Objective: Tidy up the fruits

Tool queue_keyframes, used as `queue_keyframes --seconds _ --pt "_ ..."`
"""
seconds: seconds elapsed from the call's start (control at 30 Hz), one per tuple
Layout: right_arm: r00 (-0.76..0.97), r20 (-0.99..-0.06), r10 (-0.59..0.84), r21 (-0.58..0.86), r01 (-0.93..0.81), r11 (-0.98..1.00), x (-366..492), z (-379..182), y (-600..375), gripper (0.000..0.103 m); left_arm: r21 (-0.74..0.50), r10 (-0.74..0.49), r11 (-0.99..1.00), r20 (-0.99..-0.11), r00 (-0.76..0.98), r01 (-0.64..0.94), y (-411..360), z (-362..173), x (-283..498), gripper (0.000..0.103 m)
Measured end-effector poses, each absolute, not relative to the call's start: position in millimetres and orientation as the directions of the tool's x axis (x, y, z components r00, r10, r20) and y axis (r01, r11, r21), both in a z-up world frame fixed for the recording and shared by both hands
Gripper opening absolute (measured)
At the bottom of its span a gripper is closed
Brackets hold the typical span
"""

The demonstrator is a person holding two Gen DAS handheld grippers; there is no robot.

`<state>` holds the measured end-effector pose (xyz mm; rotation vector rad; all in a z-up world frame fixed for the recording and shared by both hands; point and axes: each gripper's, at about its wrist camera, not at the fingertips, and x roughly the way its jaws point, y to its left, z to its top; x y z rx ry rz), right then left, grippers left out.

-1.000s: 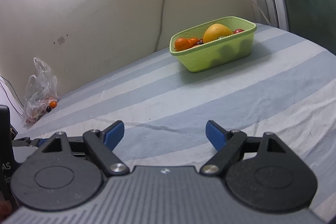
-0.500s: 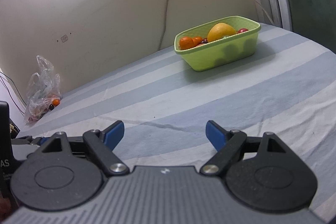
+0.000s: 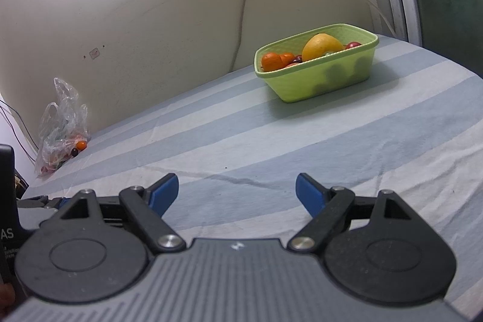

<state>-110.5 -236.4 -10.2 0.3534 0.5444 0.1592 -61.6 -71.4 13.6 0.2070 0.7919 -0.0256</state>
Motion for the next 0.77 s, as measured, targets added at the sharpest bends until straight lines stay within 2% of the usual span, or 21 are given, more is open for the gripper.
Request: queue_keyframes --seconds 0.47,0.77 --pt "0.845 -0.478 0.241 0.365 -0.059 0.929 -110.9 -8.8 -235.0 0.087 0.158 0.039 0.982 -0.713 0.700 0.107 -71.4 15.2 -62.4 0.103" --pt "0.848 -0.477 0.229 0.355 -0.053 0.934 -111.6 -7.4 -233.6 0.087 0.119 -0.014 0.983 -0.712 0.702 0.140 -70.7 17.3 -64.8 0.103"
